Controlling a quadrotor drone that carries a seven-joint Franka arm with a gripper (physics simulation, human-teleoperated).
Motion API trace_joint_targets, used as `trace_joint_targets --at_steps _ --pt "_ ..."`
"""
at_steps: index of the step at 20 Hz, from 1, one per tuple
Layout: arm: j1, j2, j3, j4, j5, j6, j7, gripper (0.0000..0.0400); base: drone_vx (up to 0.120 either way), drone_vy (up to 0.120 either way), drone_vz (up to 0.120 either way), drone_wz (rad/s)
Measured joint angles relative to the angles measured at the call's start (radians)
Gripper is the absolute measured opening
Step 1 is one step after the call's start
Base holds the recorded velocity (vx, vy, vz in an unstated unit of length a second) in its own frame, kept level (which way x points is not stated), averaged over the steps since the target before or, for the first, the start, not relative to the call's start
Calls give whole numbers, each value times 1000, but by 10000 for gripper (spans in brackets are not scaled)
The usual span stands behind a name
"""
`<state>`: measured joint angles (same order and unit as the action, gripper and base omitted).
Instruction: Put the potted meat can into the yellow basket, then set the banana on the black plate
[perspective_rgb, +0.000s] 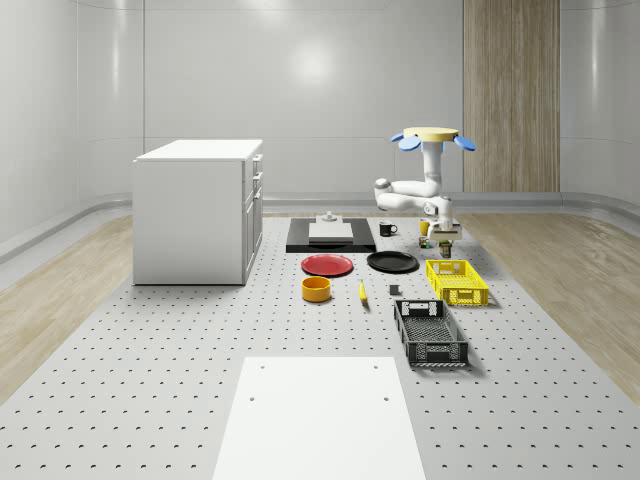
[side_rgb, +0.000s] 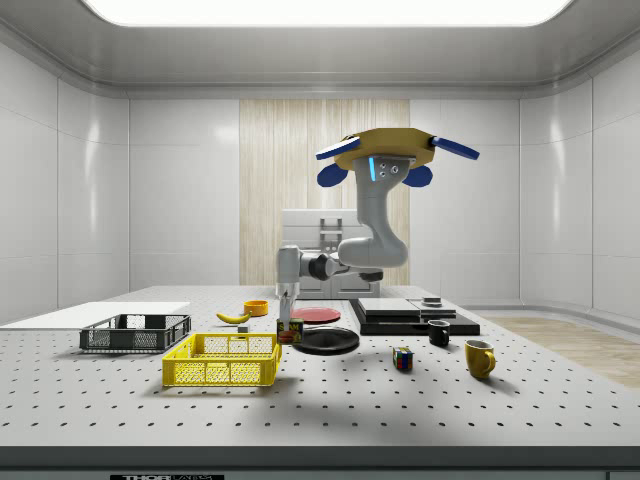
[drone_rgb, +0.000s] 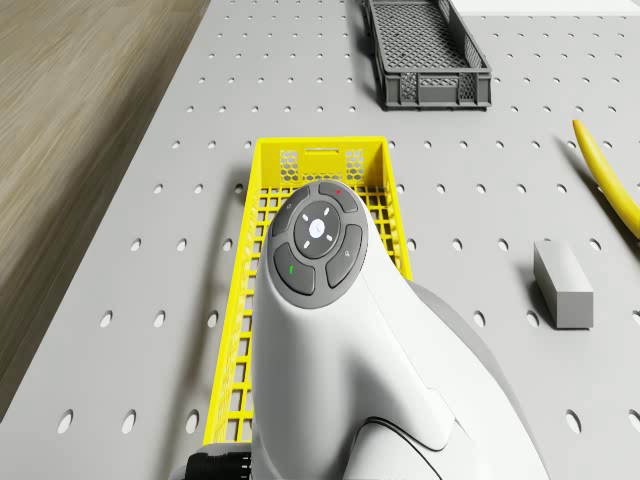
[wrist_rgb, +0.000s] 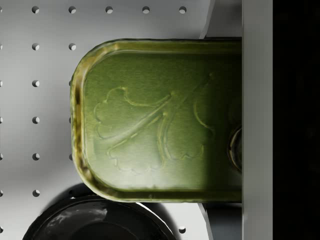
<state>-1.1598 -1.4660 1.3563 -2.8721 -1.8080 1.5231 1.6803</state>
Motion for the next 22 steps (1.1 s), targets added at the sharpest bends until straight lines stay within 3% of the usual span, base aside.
trace_joint_targets --at_steps 22 --pt "-6 -28 5 1 11 26 5 286 113 0 0 0"
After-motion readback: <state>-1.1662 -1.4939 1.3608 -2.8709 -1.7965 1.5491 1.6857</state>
